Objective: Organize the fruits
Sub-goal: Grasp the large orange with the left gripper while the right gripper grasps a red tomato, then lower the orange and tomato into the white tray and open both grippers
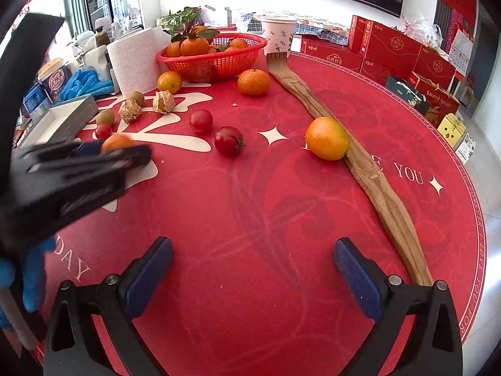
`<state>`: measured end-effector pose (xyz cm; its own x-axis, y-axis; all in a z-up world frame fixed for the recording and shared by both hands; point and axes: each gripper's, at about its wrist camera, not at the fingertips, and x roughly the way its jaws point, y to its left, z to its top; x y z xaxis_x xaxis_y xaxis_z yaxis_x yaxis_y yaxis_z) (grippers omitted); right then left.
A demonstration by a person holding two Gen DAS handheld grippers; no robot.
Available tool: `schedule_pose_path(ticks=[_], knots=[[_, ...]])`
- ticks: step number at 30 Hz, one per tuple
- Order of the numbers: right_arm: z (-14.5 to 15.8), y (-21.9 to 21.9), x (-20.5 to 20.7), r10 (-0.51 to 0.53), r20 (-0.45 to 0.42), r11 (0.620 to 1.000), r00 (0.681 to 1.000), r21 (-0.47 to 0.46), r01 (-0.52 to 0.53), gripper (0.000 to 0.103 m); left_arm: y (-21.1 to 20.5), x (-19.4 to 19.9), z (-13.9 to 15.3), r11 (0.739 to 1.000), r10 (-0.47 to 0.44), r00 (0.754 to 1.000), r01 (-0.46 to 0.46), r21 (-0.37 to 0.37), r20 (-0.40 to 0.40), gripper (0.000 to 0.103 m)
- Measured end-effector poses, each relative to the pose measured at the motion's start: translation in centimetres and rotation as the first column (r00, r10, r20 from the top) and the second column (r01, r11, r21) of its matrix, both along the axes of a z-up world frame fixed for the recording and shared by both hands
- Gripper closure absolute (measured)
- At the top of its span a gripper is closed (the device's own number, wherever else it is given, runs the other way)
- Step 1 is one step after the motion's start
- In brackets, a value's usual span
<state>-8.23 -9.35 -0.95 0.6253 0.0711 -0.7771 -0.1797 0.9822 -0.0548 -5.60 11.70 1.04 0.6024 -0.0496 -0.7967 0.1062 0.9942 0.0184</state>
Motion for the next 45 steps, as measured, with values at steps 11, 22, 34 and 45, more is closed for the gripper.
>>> schedule_pose_path(ticks=[11, 22, 34, 45], knots=[[0.3, 2.9, 4.0, 0.059, -0.029, 0.998, 0.998, -0.008, -0.059, 0.0, 4.1, -3.6, -0.1, 0.996, 0.069, 0.997, -0.067, -0.06, 0.024, 0.064], [1.4, 4.5, 7.5, -0.011, 0.02, 1.0, 1.0, 0.008, 0.011, 0.079, 5.1, -3.9, 0.0, 0.993, 0.083, 0.996, -0.081, -0.091, 0.023, 0.064], [4.6, 4.5, 4.1, 0.019, 0.028, 0.992, 0.999, 0.126, -0.022, 0.078, 7.0, -6.1, 3.3, 0.982, 0.109, 0.987, -0.089, -0.168, 0.115, 0.064], [6.5, 9.9, 2.5, 0.132, 0.045, 0.978, 0.99, 0.159, -0.138, 0.078, 13.6, -7.8, 5.4, 0.942, 0.309, 0.929, -0.269, -0.2, 0.204, 0.064]])
